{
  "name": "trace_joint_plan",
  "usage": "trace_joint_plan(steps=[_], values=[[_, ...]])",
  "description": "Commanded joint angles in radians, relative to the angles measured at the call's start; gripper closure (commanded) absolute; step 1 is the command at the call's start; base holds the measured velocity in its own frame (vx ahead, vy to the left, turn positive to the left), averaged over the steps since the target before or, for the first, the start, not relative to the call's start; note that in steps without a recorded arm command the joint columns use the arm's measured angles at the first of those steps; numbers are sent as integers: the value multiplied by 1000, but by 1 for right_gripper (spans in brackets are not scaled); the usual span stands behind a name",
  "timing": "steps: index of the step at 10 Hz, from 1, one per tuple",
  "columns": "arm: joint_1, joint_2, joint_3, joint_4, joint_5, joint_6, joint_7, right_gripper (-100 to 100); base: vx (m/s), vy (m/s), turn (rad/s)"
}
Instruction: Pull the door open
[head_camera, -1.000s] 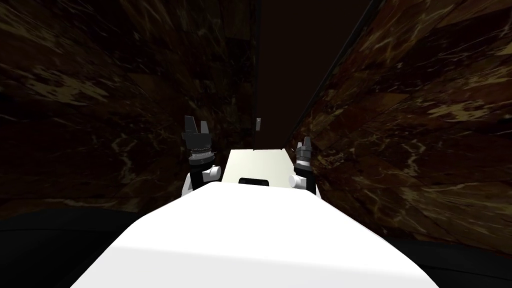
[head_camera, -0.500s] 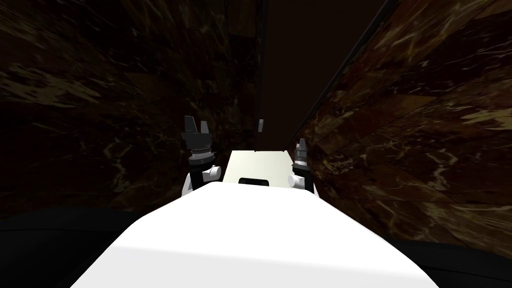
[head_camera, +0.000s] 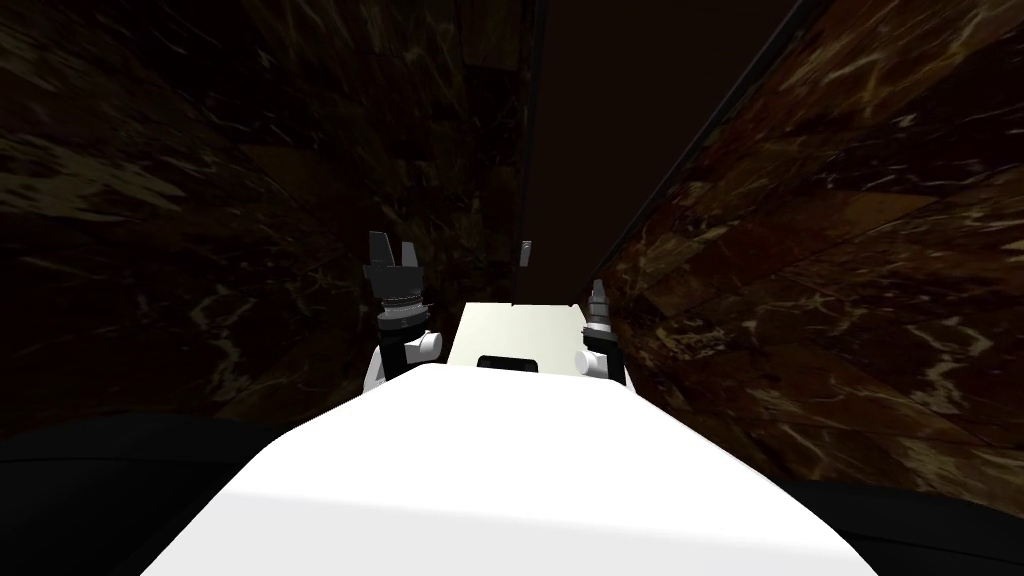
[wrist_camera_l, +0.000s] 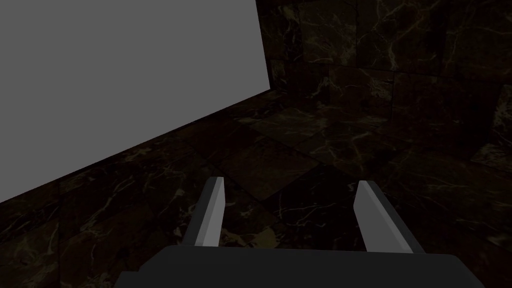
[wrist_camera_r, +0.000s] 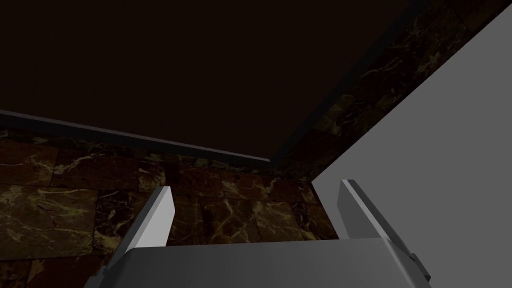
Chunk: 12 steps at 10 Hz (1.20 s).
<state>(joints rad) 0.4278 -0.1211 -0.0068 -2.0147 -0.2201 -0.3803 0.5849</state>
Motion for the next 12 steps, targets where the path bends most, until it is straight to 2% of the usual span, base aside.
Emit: trace_joint_plan(steps=[1, 2, 5, 6, 12], values=[[-1, -4, 6, 16, -8, 2, 50, -100, 92, 54, 68], [-1, -4, 6, 16, -8, 2, 58, -100, 63, 34, 13], [-7, -15, 13, 53, -26, 5, 148, -100, 88, 25, 53], [-7, -15, 13, 53, -26, 5, 156, -100, 75, 24, 13], [-18, -34, 24, 114, -55, 10, 317, -100, 78, 29, 45]])
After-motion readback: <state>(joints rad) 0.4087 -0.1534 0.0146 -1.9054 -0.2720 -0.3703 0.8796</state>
